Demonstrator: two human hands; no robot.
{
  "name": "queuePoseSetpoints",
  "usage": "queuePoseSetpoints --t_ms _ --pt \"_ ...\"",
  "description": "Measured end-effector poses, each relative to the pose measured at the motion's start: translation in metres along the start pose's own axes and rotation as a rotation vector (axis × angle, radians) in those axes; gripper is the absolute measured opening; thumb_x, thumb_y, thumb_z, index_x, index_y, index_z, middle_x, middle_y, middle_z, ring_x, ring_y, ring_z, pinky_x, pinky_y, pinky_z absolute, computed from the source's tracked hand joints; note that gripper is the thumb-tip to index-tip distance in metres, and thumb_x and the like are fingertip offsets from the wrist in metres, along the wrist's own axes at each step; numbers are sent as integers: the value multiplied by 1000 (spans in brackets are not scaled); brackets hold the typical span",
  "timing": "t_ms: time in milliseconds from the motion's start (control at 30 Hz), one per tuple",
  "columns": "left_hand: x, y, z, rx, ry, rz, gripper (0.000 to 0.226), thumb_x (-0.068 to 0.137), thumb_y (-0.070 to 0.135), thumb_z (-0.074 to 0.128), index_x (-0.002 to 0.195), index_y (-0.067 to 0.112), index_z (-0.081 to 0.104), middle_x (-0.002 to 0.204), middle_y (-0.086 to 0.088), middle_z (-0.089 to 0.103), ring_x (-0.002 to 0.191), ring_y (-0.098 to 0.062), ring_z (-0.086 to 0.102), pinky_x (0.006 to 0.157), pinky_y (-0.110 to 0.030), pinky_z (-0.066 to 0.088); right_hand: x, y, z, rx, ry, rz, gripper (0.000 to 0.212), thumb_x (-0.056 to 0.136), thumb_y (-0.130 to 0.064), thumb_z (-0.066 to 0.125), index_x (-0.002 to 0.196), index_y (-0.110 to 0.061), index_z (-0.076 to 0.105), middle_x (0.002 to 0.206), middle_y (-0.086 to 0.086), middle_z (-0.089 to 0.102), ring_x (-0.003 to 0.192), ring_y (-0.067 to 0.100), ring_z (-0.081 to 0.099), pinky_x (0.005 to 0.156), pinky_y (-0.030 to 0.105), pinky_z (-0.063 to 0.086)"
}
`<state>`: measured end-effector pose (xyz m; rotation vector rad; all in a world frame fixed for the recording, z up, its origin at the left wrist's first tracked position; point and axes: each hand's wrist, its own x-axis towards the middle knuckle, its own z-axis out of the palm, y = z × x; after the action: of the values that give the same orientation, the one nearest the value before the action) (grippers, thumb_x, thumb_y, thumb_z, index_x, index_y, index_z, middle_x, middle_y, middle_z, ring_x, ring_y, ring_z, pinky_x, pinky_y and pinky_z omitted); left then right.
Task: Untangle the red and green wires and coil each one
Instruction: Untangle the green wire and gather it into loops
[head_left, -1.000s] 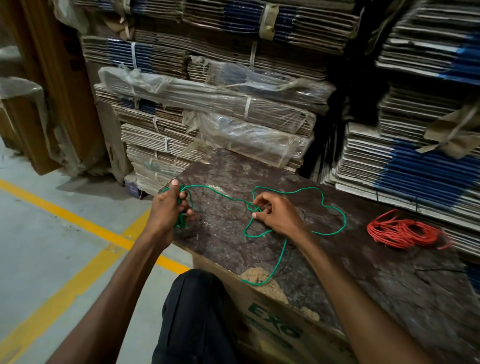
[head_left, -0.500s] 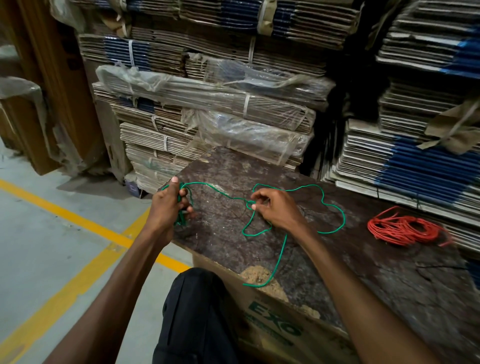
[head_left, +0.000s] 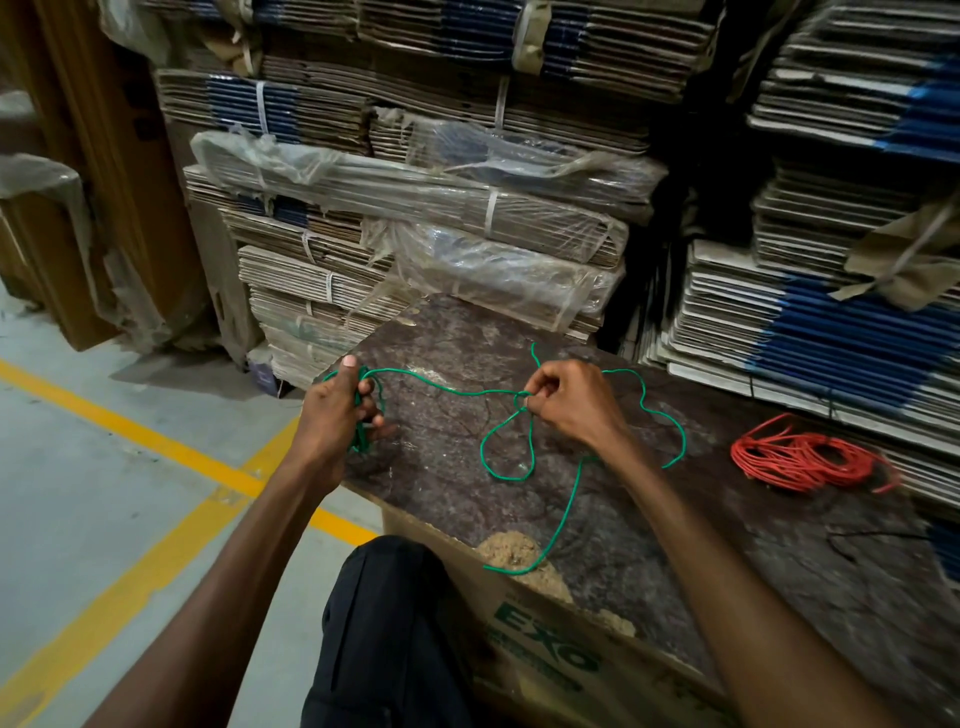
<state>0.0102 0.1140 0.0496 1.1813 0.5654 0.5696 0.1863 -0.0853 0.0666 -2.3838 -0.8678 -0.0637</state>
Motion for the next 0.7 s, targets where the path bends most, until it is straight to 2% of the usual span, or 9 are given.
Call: queuePoseSetpoints --t_ms 67,167,233,300,400,467,600,700 --pt "-1 1 3 2 7 7 44 101 46 42 70 14 46 52 2 40 45 -14 46 77 -50 49 -2 -3 -9 -14 39 7 3 73 -17 72 75 -17 70 66 -3 63 61 10 54 57 25 33" --pt "0 2 6 18 5 26 45 100 46 43 69 14 46 52 1 39 45 -14 46 70 -43 49 -4 -3 -18 36 56 51 5 72 -16 70 70 -15 66 62 -1 66 56 12 55 50 26 35" --pt "0 2 7 30 -3 30 45 100 47 43 70 14 46 51 3 40 45 -14 46 70 -43 50 -4 -3 -21 196 40 125 11 75 -9 67 67 -14 62 57 3 66 51 13 60 49 24 40" --pt "-1 3 8 36 -10 31 44 100 47 44 70 14 47 49 4 41 44 -14 46 70 -41 50 -5 -4 -22 448 30 195 24 84 1 60 66 -15 58 58 5 60 46 9 61 51 28 50" --pt "-2 6 10 47 -18 39 44 100 46 43 70 14 47 50 5 41 45 -15 45 66 -38 51 -9 -8 -29 686 2 260 31 91 9 48 69 -9 59 68 11 60 42 1 58 46 20 54" --pt "-3 8 10 53 -32 53 43 101 46 41 71 14 46 49 6 41 47 -14 45 62 -34 50 -14 -6 -35 716 -54 268 32 91 11 45 74 -9 63 71 9 62 42 3 58 47 18 55" --pt "-3 12 10 71 -34 68 44 102 45 38 71 15 44 47 7 39 46 -13 45 61 -33 48 -21 3 -38 733 -81 257 17 85 14 59 91 1 68 72 7 61 46 1 55 51 17 55" --pt "-2 11 11 59 -31 48 45 101 46 40 70 15 46 48 6 39 48 -15 43 66 -36 50 -21 6 -35 685 -48 272 26 79 20 59 98 4 67 64 3 50 50 7 49 52 18 55"
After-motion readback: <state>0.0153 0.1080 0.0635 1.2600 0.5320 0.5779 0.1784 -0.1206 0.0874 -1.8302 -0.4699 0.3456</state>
